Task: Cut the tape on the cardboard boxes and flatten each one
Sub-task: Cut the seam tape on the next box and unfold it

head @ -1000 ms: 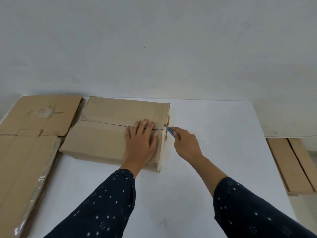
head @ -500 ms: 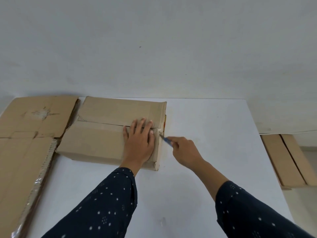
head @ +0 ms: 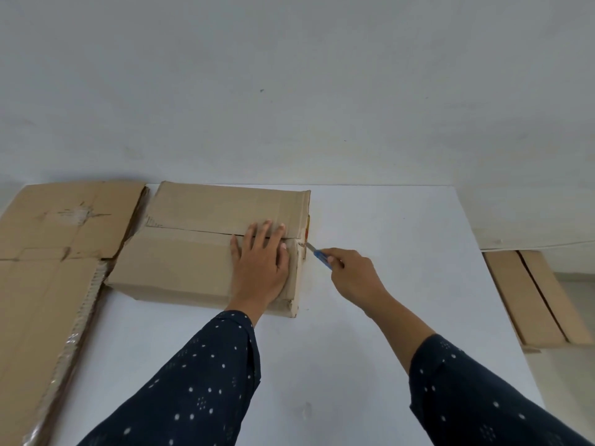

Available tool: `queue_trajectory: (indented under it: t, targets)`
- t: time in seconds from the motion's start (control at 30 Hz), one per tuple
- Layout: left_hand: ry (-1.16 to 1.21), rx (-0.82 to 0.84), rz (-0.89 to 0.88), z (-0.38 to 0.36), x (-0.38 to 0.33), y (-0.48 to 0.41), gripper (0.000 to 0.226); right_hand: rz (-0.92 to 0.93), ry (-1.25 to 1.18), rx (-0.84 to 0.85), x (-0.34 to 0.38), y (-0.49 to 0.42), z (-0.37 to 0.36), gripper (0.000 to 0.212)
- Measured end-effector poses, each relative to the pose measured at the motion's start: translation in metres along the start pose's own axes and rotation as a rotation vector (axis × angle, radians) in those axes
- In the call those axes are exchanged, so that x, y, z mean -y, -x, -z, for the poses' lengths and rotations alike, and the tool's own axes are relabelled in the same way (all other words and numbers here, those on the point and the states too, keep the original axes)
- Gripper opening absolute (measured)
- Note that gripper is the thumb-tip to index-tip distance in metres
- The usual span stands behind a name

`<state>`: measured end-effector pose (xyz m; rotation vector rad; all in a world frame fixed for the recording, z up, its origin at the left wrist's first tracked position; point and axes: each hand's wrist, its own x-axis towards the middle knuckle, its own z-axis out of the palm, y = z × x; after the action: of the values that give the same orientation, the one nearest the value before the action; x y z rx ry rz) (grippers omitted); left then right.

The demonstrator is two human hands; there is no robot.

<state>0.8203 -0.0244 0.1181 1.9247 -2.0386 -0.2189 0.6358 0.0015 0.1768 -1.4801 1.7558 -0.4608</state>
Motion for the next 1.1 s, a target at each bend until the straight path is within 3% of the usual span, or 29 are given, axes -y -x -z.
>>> queue_trajectory:
  t: [0.33,0.63,0.77,0.9,0.97,1.03,1.1]
  targets:
    - [-0.008,-0.006,-0.004,-0.002,0.002,0.000,0.060,0.040,-0.050,-0.044,0.007,-0.001,-0.025,0.040]
    - [-0.021,0.019,0.005,-0.002,0.002,0.000,0.061,0.127,0.195,0.098,-0.004,-0.007,0.001,0.039]
    - [0.000,-0.004,-0.016,-0.001,0.003,0.000,0.056,-0.055,0.265,-0.042,-0.044,-0.017,0.010,0.043]
    - [0.082,-0.012,-0.015,0.003,0.006,-0.002,0.058,-0.108,0.464,0.070,-0.071,-0.012,-0.001,0.065]
    - [0.156,-0.052,-0.012,0.010,0.008,-0.004,0.054,-0.108,0.572,0.043,-0.067,-0.012,-0.003,0.068]
    - [0.164,-0.098,-0.021,0.017,0.016,-0.004,0.045,-0.058,0.604,-0.059,-0.053,-0.017,-0.006,0.061]
    - [0.120,-0.140,0.012,0.027,0.032,-0.005,0.038,0.011,0.368,-0.092,-0.026,-0.024,-0.010,0.042]
